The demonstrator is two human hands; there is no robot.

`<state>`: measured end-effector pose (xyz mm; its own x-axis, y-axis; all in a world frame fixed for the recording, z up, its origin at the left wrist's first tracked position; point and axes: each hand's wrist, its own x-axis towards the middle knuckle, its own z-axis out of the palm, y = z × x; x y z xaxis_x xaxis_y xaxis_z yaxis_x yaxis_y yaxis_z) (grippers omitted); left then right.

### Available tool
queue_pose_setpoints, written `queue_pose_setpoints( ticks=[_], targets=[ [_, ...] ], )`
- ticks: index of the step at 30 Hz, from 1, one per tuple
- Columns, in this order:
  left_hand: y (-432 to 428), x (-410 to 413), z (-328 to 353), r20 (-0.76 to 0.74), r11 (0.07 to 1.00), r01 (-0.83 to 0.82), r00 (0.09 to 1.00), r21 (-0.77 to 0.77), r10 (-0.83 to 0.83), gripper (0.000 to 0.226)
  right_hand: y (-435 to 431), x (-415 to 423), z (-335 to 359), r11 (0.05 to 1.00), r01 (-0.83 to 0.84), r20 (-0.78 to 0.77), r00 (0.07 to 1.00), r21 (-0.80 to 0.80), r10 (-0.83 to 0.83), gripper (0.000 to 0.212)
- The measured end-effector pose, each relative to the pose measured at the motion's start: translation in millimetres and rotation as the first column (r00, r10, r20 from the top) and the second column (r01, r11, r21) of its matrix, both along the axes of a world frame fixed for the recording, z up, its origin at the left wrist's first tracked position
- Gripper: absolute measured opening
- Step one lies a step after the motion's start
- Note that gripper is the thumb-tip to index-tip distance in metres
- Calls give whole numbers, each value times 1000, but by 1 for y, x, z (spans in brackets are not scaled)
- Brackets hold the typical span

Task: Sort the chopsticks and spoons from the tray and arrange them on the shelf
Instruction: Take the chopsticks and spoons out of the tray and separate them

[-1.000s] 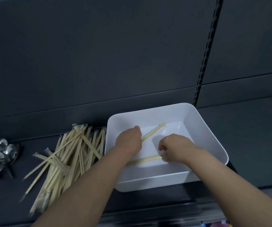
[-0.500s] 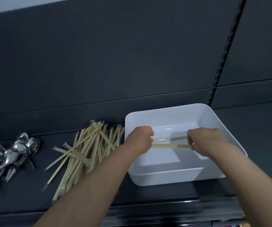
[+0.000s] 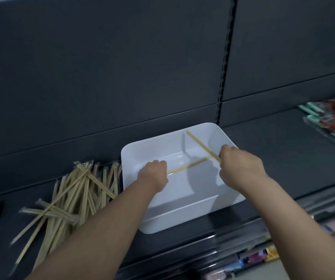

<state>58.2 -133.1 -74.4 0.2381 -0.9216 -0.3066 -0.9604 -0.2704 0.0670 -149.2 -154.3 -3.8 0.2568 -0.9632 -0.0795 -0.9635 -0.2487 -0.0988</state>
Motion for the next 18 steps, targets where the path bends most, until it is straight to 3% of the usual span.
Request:
queue_pose_setpoints(
  ticks=[3, 5, 8, 10, 12, 18],
  targets=[
    [-1, -8, 9, 62, 996, 53, 996, 74, -58, 9, -1, 1, -4, 1000, -9, 71, 997, 12, 8, 22],
    [2, -12, 20, 106, 995, 67, 992, 77, -75, 13, 1, 6, -3, 999, -33, 146, 989, 5, 32, 19],
    [13, -8, 49, 113, 994, -8, 993, -112, 21, 8, 4, 23, 6, 995, -96, 313, 945, -23, 98, 15],
    [30, 9, 72, 12, 950, -128, 991, -285, 137, 4, 9, 43, 12, 991, -133, 427, 894, -30, 133, 16],
    [55, 32, 87, -143, 888, -269, 962, -372, 232, 15, 20, 70, 16, 980, -195, 511, 839, -37, 186, 24],
    [145, 101, 78, -376, 770, -530, 835, -355, 402, 39, 75, 156, 13, 889, -456, 494, 762, -48, 418, 47]
  ],
)
